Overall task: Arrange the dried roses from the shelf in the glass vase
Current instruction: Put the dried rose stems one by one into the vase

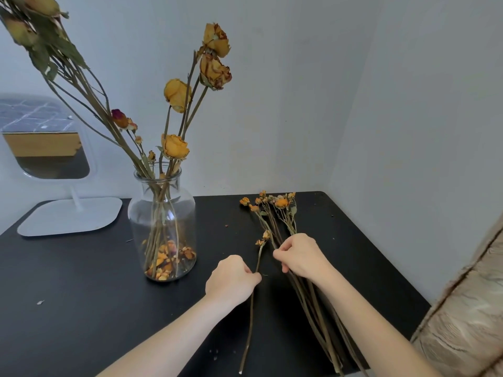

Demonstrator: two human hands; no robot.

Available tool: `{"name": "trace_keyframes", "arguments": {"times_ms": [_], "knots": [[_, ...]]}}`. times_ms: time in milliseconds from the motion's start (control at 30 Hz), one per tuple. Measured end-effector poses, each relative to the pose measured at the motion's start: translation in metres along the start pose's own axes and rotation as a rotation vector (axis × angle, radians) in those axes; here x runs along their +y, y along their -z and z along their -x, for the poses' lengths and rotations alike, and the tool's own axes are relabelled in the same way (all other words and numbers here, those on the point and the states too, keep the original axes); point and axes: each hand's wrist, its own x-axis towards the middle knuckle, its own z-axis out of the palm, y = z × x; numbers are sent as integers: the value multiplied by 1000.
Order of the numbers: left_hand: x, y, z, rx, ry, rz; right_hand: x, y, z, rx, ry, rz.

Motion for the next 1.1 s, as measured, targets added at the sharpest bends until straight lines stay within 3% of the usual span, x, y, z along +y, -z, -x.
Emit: {"name": "trace_keyframes", "arguments": {"times_ms": [400,600,900,1100], "knots": [[-3,26,7,125,-85,77,-3,16,7,91,3,-123],[-21,60,36,257,-255,189,-19,22,3,121,47,-256],[-43,132,96,599,-474,364,-54,12,10,113,141,-339],[-16,169,104,816,-639,317,-72,10,20,112,208,-338]]}}
